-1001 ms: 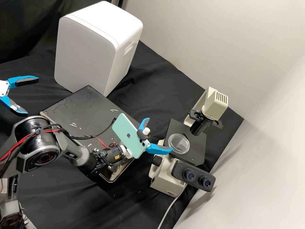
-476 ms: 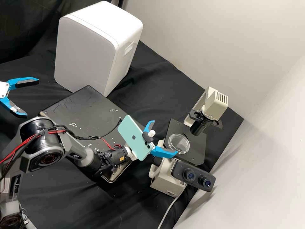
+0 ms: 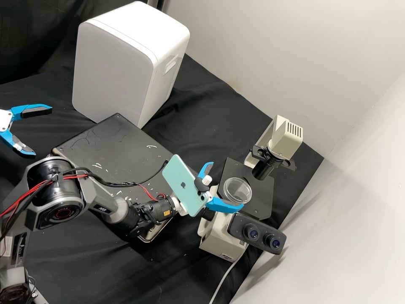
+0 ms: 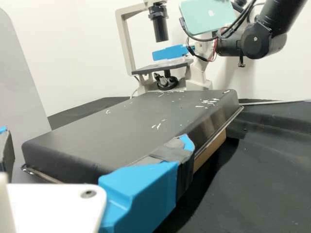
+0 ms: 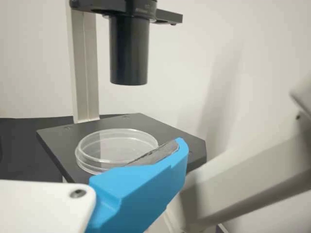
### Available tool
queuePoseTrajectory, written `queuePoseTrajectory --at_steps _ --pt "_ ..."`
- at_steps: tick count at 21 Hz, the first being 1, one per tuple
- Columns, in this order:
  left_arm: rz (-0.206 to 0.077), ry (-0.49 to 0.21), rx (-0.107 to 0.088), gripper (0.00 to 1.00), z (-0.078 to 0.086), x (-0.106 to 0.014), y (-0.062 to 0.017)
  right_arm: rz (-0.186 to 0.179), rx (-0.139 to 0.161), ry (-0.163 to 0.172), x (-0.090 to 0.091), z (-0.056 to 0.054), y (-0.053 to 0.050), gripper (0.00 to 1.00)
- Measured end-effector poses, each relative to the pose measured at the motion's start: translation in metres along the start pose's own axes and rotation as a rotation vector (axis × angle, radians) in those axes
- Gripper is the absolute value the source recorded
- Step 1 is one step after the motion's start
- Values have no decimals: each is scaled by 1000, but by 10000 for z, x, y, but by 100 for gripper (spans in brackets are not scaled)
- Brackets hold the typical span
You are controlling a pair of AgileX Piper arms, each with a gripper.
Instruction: Place the petri dish on the bench
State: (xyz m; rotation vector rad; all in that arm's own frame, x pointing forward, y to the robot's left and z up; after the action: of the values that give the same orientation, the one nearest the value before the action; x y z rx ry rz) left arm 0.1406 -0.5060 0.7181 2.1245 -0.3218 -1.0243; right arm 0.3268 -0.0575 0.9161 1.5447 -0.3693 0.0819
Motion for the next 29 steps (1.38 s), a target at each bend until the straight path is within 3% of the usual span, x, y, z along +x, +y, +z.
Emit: queuePoseTrajectory --at_steps 5,9,11,14,16,21,23,29 --pt "-1 -6 3 100 6 0 -1 4 0 1 36 -20 26 100" --pt "-4 -6 2 100 5 1 -5 34 12 -7 141 -21 73 100" --pt "-6 -6 1 100 4 3 -9 25 23 -31 216 14 25 100" --pt "-8 -6 0 100 3 4 -14 -34 6 -53 335 26 -124 100" --pt "-8 -6 0 100 3 4 -14 -57 -22 -46 370 10 -218 100" --pt "-8 -6 0 100 3 4 -14 -83 -58 -25 476 -22 -360 100" --pt "-8 -7 0 100 6 5 -14 -84 -69 -33 494 4 -387 100" --pt "-20 -16 11 100 18 14 -35 -68 -59 -42 516 16 -362 100"
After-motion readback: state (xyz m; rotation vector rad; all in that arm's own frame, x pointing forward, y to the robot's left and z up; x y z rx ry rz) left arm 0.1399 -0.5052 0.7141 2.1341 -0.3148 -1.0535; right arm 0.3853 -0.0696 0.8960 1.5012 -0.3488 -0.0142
